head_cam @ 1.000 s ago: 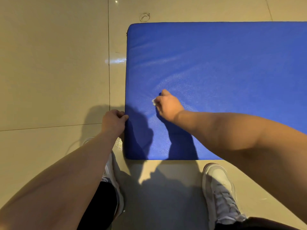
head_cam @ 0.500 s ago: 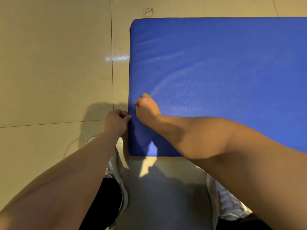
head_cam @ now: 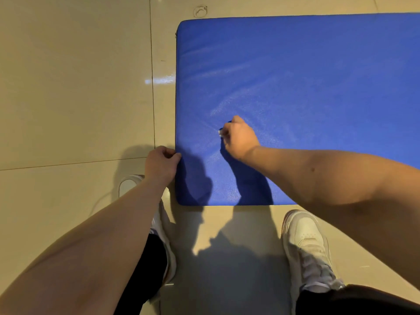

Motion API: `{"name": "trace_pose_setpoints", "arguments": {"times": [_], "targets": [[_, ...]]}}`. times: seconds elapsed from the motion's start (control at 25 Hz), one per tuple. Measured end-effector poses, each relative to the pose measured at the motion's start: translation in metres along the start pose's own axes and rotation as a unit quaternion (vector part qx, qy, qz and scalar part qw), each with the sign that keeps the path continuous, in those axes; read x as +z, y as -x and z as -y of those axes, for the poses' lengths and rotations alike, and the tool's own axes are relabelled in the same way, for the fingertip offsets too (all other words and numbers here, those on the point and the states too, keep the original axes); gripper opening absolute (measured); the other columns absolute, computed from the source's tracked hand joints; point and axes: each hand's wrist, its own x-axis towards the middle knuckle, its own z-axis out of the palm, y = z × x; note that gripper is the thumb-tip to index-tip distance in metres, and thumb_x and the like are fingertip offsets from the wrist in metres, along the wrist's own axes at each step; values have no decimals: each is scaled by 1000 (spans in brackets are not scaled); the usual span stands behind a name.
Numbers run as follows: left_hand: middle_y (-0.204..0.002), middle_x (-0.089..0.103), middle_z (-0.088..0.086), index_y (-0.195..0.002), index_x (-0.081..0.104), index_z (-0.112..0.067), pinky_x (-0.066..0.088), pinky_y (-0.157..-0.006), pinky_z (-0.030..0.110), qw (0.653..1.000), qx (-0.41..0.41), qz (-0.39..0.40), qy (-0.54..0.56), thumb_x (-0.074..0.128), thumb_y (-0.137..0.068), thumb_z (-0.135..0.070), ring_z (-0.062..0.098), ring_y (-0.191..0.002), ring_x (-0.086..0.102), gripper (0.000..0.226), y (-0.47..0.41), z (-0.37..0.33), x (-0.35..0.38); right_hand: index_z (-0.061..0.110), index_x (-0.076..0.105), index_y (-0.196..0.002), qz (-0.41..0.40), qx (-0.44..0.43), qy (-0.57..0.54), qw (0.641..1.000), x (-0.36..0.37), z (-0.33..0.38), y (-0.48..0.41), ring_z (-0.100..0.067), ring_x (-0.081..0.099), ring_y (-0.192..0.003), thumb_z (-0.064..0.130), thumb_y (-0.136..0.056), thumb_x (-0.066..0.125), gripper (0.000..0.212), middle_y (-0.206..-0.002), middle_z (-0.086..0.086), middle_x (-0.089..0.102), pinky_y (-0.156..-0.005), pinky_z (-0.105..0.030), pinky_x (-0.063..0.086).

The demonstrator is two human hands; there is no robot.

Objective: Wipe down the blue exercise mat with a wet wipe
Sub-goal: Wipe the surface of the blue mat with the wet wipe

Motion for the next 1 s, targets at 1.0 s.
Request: {"name": "trace_pose_setpoints", "arguments": {"times": [1.0], "targets": [[-91, 67, 6, -109, 70, -2, 46, -79, 27, 998, 53, -17, 36, 70, -90, -11, 23, -86, 60, 20, 27, 38, 13, 8, 72, -110, 54, -12, 34, 998, 32, 34, 53, -34, 61, -93, 23, -101, 53, 26, -116, -11, 50, -86, -36, 50]]}}
